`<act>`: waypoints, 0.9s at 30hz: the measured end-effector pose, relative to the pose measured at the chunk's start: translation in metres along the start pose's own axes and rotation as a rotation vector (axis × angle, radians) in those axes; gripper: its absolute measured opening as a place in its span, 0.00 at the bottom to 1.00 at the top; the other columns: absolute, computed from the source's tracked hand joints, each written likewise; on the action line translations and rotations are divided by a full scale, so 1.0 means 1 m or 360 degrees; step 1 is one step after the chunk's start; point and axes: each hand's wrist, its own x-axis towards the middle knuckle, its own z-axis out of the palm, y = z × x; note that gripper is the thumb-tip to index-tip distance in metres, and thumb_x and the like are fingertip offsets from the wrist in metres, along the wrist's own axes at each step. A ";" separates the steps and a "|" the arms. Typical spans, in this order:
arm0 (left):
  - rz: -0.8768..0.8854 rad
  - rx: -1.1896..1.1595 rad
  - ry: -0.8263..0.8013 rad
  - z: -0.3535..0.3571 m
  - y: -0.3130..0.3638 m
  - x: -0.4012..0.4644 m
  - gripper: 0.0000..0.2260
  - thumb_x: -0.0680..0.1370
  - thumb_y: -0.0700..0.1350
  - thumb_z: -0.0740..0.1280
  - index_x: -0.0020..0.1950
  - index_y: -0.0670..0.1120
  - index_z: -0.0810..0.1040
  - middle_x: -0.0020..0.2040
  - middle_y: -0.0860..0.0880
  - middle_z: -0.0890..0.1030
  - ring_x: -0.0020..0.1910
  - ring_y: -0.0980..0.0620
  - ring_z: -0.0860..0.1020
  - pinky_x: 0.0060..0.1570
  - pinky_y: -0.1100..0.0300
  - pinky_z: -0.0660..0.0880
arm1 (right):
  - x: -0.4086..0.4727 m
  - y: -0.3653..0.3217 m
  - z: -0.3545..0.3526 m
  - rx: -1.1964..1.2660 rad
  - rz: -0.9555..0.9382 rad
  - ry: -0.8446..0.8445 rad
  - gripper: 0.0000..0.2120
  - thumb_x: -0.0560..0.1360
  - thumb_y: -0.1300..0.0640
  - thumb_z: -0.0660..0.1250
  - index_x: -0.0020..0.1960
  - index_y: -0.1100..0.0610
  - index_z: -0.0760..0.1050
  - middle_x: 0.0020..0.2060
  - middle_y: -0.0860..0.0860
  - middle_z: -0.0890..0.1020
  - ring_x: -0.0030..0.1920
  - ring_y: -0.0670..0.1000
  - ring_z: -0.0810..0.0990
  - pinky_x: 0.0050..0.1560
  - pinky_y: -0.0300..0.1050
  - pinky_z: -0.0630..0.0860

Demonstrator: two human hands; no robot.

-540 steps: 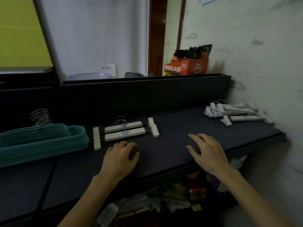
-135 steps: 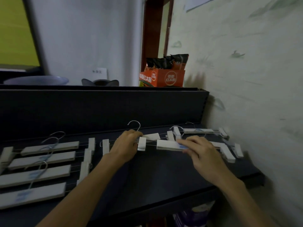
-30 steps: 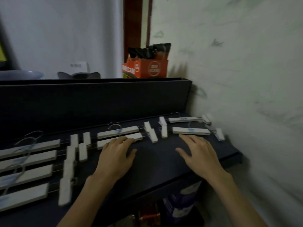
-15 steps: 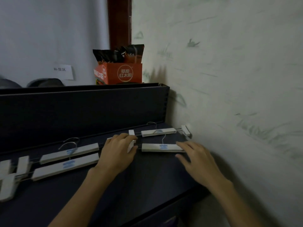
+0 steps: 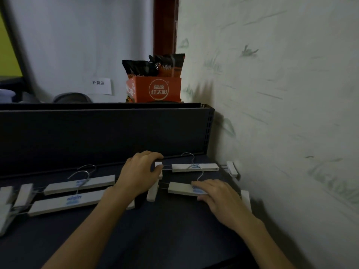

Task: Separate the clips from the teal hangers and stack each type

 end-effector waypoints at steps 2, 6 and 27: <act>0.0025 -0.0013 -0.0028 0.001 0.000 0.008 0.17 0.78 0.49 0.63 0.67 0.52 0.71 0.64 0.51 0.74 0.62 0.51 0.71 0.61 0.51 0.70 | -0.003 0.002 -0.004 0.0030 0.0012 0.0032 0.22 0.78 0.55 0.63 0.71 0.47 0.65 0.64 0.46 0.74 0.62 0.46 0.71 0.63 0.37 0.63; 0.0101 -0.0020 -0.0097 0.007 0.002 0.022 0.17 0.78 0.49 0.64 0.66 0.52 0.72 0.64 0.51 0.74 0.61 0.50 0.72 0.61 0.50 0.70 | -0.013 0.009 -0.015 -0.0001 0.0047 0.0118 0.21 0.78 0.57 0.62 0.70 0.46 0.66 0.64 0.44 0.73 0.62 0.43 0.70 0.63 0.34 0.61; 0.0340 -0.0017 -0.0683 0.060 0.032 0.076 0.19 0.75 0.54 0.67 0.65 0.55 0.71 0.64 0.51 0.73 0.59 0.50 0.73 0.51 0.57 0.70 | -0.037 0.008 -0.014 -0.0097 0.0186 0.0298 0.22 0.71 0.64 0.71 0.63 0.50 0.75 0.54 0.46 0.80 0.53 0.47 0.78 0.57 0.41 0.67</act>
